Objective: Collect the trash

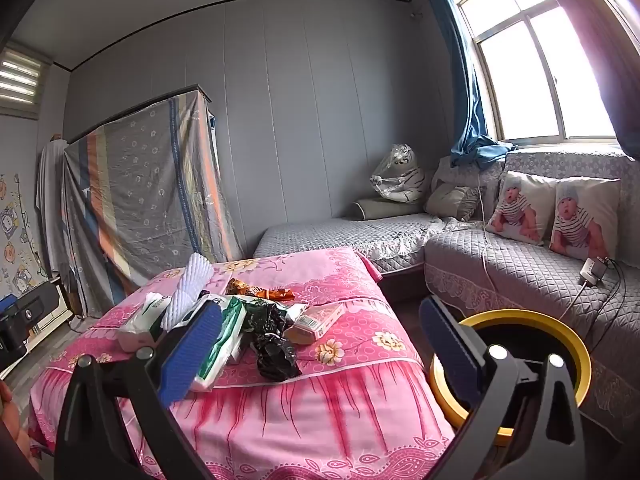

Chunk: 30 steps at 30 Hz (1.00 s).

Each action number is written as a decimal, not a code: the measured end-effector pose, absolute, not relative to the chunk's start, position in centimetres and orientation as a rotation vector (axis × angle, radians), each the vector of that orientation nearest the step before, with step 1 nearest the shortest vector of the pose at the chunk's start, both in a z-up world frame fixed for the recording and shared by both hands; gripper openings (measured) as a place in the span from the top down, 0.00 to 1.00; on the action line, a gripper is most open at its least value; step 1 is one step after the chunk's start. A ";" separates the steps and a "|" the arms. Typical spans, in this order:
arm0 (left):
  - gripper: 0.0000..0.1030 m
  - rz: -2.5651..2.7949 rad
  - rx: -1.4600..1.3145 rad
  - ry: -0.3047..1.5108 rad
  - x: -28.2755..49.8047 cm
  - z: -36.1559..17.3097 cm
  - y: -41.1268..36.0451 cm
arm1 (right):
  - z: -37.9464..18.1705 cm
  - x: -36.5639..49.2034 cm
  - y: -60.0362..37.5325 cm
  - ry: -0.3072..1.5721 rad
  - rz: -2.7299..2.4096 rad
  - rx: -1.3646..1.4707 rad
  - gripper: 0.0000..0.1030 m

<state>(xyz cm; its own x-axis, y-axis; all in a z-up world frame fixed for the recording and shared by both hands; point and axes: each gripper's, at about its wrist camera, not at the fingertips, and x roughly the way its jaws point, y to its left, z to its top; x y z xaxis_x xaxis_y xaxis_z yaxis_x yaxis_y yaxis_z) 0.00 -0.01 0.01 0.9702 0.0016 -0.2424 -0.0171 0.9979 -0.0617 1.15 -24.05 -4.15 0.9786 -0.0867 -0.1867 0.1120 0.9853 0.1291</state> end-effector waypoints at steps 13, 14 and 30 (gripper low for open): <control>0.07 0.009 -0.056 0.226 0.0 0.1 -0.5 | -4.0 1.3 -24.5 0.188 -0.100 0.153 0.07; 0.07 0.009 -0.056 0.225 -0.1 0.1 -0.6 | -4.0 1.3 -24.5 0.188 -0.100 0.153 0.07; 0.07 0.012 -0.057 0.231 -0.1 0.3 -0.3 | -3.8 1.4 -24.5 0.193 -0.101 0.158 0.07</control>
<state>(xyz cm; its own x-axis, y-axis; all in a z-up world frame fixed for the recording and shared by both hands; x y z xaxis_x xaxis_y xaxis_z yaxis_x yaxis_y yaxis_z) -0.06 -0.32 0.30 0.9734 0.0055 -0.2289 -0.0187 0.9983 -0.0554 1.39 -24.54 -3.84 0.9763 -0.0846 -0.1990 0.1149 0.9826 0.1460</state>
